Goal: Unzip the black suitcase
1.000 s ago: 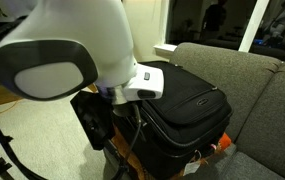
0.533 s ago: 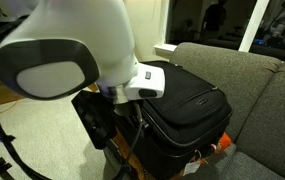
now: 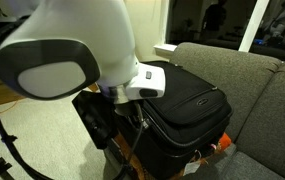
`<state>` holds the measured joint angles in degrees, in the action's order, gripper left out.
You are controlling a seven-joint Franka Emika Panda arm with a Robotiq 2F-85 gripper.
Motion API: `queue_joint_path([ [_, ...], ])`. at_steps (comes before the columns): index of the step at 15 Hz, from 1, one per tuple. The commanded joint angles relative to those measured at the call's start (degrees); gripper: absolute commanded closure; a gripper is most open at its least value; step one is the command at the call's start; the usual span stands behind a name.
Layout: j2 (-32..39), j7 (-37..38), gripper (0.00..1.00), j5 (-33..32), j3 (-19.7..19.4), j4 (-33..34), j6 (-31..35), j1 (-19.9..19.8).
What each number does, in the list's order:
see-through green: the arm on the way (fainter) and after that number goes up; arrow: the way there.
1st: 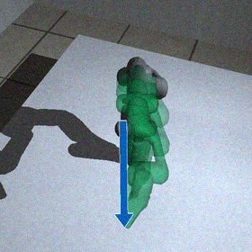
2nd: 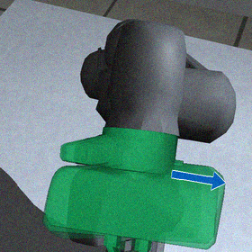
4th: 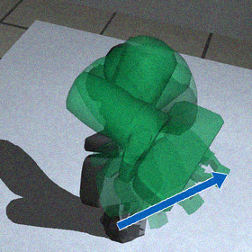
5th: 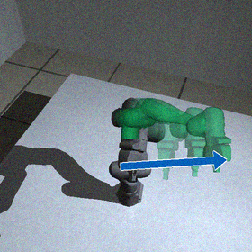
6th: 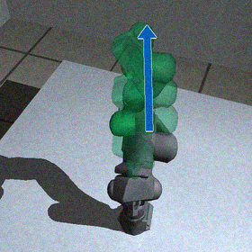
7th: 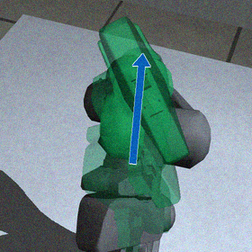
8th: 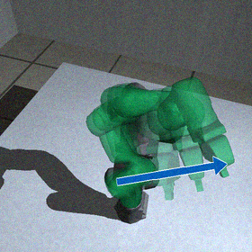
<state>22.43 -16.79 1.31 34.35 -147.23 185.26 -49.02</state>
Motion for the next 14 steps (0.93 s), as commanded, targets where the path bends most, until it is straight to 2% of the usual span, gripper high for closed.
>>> queue_joint_path([
  [1, 0.6, -0.8, 0.97, -0.6, -0.4, 0.6, 0.2, -0.2],
  [2, 0.6, -0.8, 0.94, -0.6, -0.3, 0.6, 0.2, -0.2],
  [14, -0.5, -0.1, 0.94, -0.2, -1.2, 0.6, -1.2, 2.6],
])
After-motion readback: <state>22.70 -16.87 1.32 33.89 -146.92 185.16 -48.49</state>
